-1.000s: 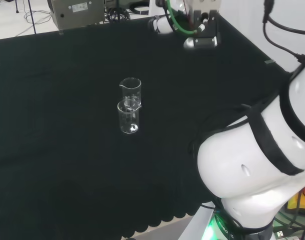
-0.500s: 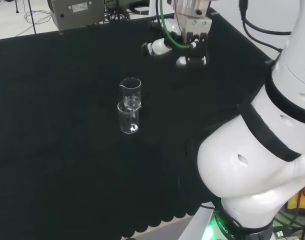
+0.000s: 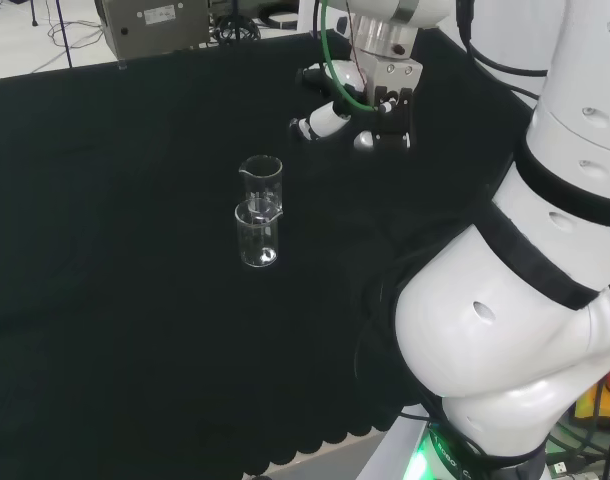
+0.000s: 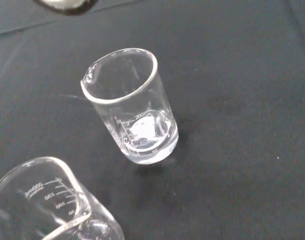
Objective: Pick up the beaker on the right.
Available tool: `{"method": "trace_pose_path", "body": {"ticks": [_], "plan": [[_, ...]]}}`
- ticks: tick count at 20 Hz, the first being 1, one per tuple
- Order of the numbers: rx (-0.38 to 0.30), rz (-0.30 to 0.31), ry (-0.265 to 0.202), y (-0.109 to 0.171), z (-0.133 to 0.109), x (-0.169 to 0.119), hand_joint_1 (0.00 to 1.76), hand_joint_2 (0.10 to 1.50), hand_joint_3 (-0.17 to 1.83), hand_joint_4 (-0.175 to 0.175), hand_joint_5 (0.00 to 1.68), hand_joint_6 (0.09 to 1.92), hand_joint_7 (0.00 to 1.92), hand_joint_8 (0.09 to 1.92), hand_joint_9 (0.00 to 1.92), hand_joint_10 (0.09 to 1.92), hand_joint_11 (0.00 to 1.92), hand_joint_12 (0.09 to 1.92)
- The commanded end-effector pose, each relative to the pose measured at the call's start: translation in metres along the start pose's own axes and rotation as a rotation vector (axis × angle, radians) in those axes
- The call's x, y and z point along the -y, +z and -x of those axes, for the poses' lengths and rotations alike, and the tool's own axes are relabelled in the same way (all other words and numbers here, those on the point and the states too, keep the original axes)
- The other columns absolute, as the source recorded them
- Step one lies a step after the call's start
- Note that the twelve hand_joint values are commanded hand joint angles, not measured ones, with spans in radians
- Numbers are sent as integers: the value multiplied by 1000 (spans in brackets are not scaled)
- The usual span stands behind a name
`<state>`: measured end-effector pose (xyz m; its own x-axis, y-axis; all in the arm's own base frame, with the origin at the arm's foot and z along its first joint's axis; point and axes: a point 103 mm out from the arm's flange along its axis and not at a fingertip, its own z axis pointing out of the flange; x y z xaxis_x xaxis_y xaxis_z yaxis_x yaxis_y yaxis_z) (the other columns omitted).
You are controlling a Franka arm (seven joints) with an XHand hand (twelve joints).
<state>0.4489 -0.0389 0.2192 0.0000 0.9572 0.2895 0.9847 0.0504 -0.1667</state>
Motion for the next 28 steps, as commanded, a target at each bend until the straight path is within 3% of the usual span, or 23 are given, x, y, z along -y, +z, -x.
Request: {"method": "trace_pose_path", "body": {"ticks": [1, 19, 28], "plan": [[-96, -42, -27, 48, 12, -24, 800, 645, 535, -29, 375, 87, 199, 652, 318, 669, 0, 1293], [-121, -65, -72, 93, 18, -36, 818, 599, 572, -38, 409, 87, 215, 663, 316, 670, 0, 1281], [-264, -55, -116, 107, 20, -47, 900, 565, 576, -43, 431, 87, 261, 678, 344, 671, 0, 1270]]}}
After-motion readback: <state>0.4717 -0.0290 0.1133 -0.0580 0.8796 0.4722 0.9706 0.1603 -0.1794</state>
